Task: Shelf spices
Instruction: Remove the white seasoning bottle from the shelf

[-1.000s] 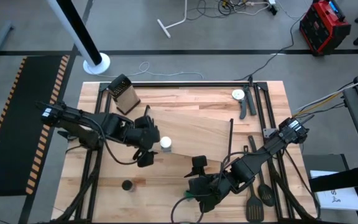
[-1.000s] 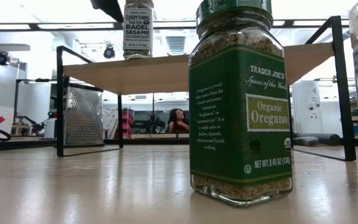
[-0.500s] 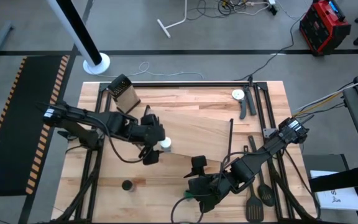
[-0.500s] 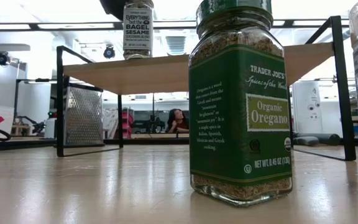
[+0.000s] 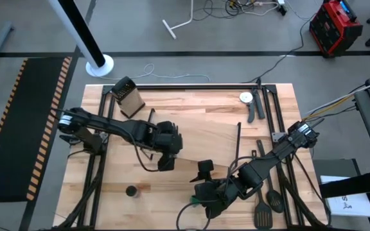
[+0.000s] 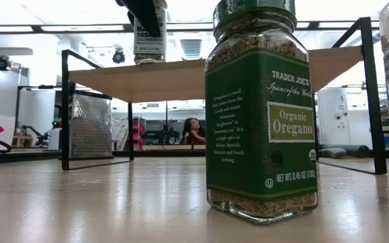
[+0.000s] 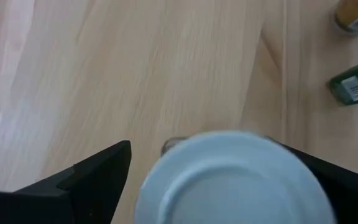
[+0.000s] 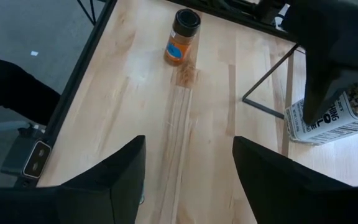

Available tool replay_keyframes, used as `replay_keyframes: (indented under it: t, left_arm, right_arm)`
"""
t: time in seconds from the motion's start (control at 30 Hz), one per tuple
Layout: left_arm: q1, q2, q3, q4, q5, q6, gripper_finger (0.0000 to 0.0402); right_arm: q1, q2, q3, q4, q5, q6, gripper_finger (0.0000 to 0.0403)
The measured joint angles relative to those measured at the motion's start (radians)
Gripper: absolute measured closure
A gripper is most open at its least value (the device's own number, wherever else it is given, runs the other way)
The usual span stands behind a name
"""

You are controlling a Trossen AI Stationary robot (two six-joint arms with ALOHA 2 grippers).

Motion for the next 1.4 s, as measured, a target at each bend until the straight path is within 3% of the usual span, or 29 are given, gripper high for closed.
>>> replay_keyframes:
  t: [0.23,0.5,0.87,1.1,1.4]
  left_arm:
    - [0.0,0.04,0.032,-0.037,-0.001,0.009,0.0098]
    - [0.0,0.039,0.032,-0.039,-0.001,-0.007,0.0215]
    - [0.0,0.034,0.031,-0.042,-0.001,-0.006,0.0218]
    - [-0.008,-0.038,0.056,-0.098,0.0,-0.025,0.0218]
    - [-0.13,-0.155,0.068,-0.091,0.031,-0.172,0.0218]
  right_arm:
    - [0.0,0.0,0.0,-0.002,0.0,0.003,0.0193]
    - [0.0,0.0,0.0,-0.002,0.0,0.003,0.0188]
    - [0.0,0.0,0.0,-0.001,0.0,0.004,0.0197]
    - [0.0,0.0,0.0,-0.01,0.0,0.014,0.0193]
    - [0.003,0.0,0.0,-0.032,0.0,0.024,0.0197]
